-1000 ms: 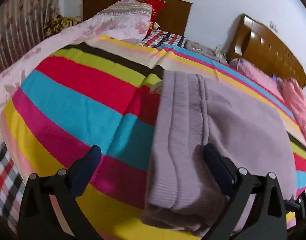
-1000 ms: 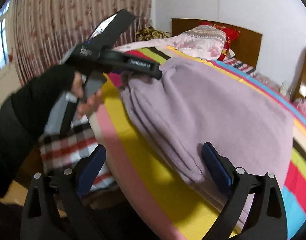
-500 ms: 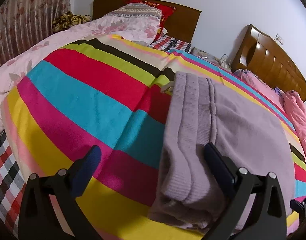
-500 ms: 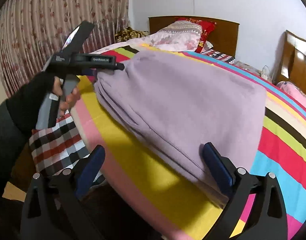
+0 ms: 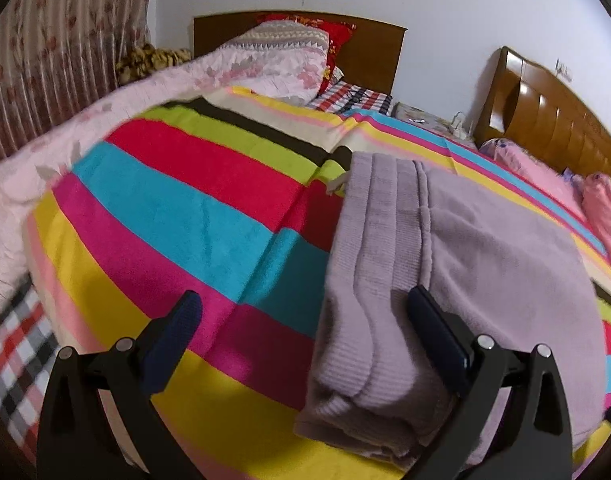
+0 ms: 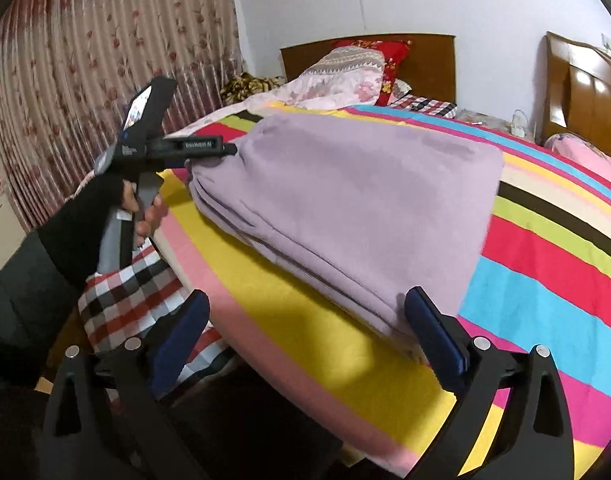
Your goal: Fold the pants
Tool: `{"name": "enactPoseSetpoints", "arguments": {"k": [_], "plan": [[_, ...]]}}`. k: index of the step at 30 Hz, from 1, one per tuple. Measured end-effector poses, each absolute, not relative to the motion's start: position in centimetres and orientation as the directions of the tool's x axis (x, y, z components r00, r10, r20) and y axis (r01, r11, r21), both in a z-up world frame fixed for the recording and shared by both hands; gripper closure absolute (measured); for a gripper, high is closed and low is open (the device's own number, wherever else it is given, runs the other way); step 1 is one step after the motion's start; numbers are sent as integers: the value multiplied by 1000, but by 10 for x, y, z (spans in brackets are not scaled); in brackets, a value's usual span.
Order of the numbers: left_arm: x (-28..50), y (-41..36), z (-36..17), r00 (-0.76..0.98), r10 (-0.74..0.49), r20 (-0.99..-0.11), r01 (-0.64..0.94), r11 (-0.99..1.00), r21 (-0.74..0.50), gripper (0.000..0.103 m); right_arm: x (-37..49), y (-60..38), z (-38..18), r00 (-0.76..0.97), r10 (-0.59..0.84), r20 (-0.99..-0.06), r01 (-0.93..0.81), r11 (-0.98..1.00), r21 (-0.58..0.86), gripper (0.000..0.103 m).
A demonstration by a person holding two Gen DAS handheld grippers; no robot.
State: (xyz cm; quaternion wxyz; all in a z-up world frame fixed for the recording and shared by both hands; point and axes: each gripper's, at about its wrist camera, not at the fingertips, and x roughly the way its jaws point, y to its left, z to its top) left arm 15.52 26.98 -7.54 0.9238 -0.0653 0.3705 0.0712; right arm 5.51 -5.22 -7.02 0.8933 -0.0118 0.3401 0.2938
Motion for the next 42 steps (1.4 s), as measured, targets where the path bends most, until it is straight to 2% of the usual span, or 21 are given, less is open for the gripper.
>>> {"name": "enactPoseSetpoints", "arguments": {"k": [3,6,13,18,23,29,42], "plan": [[145,253,-61,718,188,-670,-221,975,37,1,45,-69,-64,622,510,-595,-499,843,201,7],[125,239,-40,739,243,-628,-255,964,72,2,34,-89,-54,673,474,-568,-439,874,208,6],[51,190,23,857,184,-481,-216,976,-12,1,33,-131,-30,779,387,-493,-246,912,328,5],[34,149,30,867,216,-450,-203,976,78,1,30,-140,-20,812,342,-474,-179,918,355,5],[22,130,9,857,143,-495,-162,987,5,1,25,-142,-19,840,238,-487,-96,949,299,5],[11,115,-13,848,158,-507,-162,986,35,1,33,-139,-32,819,144,-555,-3,969,246,5],[2,114,-29,839,175,-515,-168,984,60,1,36,-111,-44,772,195,-605,-106,978,180,5]]}}
